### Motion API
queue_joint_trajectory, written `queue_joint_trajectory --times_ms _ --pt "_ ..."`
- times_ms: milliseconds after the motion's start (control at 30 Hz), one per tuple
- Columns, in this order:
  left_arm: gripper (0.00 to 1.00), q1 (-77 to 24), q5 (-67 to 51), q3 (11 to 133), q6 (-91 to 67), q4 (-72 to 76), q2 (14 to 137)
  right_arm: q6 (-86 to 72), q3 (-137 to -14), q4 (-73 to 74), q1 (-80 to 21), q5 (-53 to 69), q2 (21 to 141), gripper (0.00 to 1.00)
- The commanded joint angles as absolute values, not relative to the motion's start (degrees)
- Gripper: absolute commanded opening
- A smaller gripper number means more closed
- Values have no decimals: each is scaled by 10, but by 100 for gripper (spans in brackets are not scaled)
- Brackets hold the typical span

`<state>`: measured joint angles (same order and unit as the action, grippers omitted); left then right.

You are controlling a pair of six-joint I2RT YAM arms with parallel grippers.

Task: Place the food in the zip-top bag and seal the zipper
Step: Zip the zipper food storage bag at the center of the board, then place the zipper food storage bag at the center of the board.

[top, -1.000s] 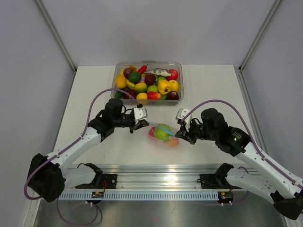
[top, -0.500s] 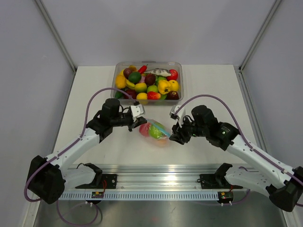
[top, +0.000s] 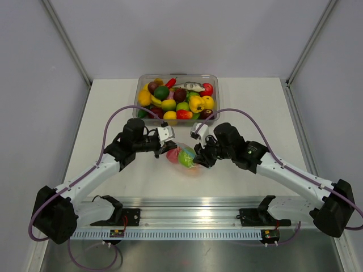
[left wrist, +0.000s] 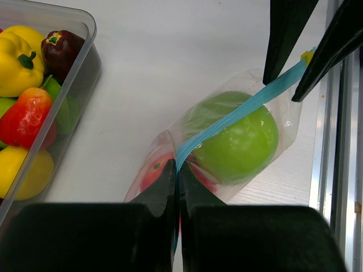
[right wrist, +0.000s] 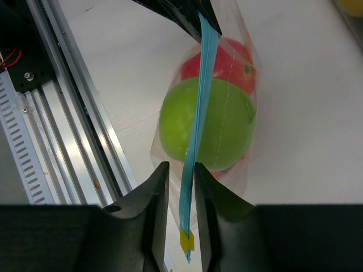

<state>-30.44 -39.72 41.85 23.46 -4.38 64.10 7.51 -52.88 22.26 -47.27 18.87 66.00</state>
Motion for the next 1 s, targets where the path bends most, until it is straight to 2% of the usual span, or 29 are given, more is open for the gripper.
queue_joint_trajectory --times_ms 0,33,67,133,167,367,400,433,467,533,567,733,967 --pt "0 -307 -410 429 232 -10 624 69 -535 187 -478 168 667 29" --pt "0 -307 -410 429 232 -10 624 69 -530 185 -478 167 667 29" --pt "0 -307 -411 431 232 -10 624 69 -528 183 -477 167 669 20" --pt "0 -307 -412 431 233 -10 624 67 -525 180 -478 165 667 10" --pt "0 -307 -412 432 231 -10 626 66 -525 178 -478 157 667 0" --pt "0 -317 -421 445 225 -10 646 71 -514 174 -477 74 639 0" --pt "7 -321 -421 455 223 -11 652 71 -511 174 -478 56 626 0" --pt "22 -326 -417 460 222 -12 659 70 -504 175 -477 34 618 0" --pt "52 -337 -409 466 218 -11 672 69 -500 178 -478 -16 611 0" --pt "88 -351 -383 485 214 -12 682 54 -496 186 -475 -78 585 0" --pt "99 -352 -381 493 211 -18 686 45 -496 193 -470 -138 576 0" --pt "99 -353 -339 526 179 -16 669 -25 -515 262 -383 -211 505 0" --pt "99 -353 -176 529 101 8 593 16 -534 280 -379 -397 469 0"
